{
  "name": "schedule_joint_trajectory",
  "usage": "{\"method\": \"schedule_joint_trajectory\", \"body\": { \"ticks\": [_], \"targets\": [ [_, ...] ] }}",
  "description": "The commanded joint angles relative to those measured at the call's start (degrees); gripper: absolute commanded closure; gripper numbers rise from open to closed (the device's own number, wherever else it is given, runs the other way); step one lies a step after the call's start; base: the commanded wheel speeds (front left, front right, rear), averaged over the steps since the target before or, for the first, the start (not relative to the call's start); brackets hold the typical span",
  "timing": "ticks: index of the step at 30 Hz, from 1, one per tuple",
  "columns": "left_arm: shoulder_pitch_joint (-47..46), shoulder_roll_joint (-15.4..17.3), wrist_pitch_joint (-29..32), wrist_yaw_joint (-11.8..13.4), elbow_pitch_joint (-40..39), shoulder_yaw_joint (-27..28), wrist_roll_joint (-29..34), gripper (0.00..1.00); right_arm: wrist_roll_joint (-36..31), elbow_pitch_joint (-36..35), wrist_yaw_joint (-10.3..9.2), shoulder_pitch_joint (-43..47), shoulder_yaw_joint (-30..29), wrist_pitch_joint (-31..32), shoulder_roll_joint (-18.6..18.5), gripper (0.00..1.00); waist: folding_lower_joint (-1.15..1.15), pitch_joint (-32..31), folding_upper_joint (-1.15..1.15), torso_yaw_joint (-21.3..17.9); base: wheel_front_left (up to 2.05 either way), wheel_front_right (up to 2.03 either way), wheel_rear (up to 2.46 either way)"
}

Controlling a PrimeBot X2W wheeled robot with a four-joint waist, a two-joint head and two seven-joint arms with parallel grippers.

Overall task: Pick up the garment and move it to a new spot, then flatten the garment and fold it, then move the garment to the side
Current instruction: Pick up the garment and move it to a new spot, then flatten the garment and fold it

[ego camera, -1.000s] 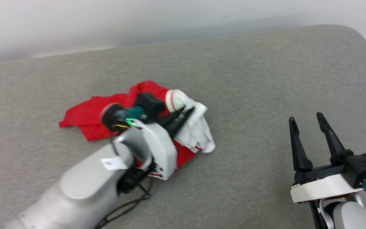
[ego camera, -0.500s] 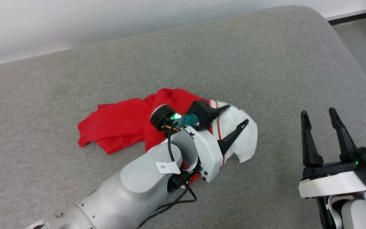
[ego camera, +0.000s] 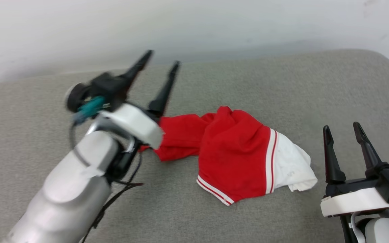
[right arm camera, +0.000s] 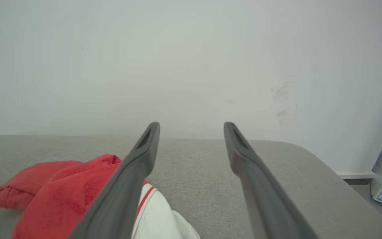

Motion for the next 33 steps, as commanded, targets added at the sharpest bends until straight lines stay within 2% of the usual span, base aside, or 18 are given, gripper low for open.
{"method": "schedule_joint_trajectory", "body": {
  "ticks": [1,5,9,14,20,25,33],
  "targets": [
    [3.2,0.8,-0.1,0.3,-2.6,3.0,0.4,0.00,-0.5,0.0,-0.04,0.7,0.0,-0.1,0.0,0.00,0.00,-2.4,0.00,2.5,0.00,0.00,0.00],
    [14.5,4.5,-0.1,1.5,-10.8,10.6,5.1,0.00,-0.7,0.3,-0.04,1.7,-0.3,-0.1,0.0,0.00,0.00,-3.9,0.00,4.1,0.00,0.00,0.00],
    [25.9,4.7,-0.1,2.3,-18.0,17.2,8.4,0.00,-0.6,0.6,-0.04,3.2,0.0,-0.1,0.0,0.00,0.00,-5.1,0.00,5.0,0.00,0.00,0.00],
    [36.9,1.2,-0.1,1.3,-24.9,23.5,12.4,0.00,-0.6,0.7,-0.04,4.6,0.4,-0.1,0.0,0.00,0.00,-5.8,0.00,5.6,0.00,0.00,0.00],
    [44.2,-5.0,-0.1,-0.9,-27.8,26.8,18.3,0.00,-0.2,0.9,-0.04,5.6,1.3,-0.1,0.0,0.00,0.00,-5.7,0.00,5.9,0.00,0.00,0.00],
    [45.9,-8.4,-0.1,-3.5,-27.6,27.9,22.4,0.00,-0.2,0.8,-0.04,5.3,2.0,-0.1,0.0,0.00,0.00,-5.2,0.00,5.7,0.00,0.00,0.00],
    [44.9,-10.1,-0.1,-6.6,-27.5,28.8,26.3,0.00,-0.8,0.6,-0.04,4.5,2.0,-0.1,0.0,0.00,0.00,-3.8,0.00,4.5,0.00,0.00,0.00]
  ]
}}
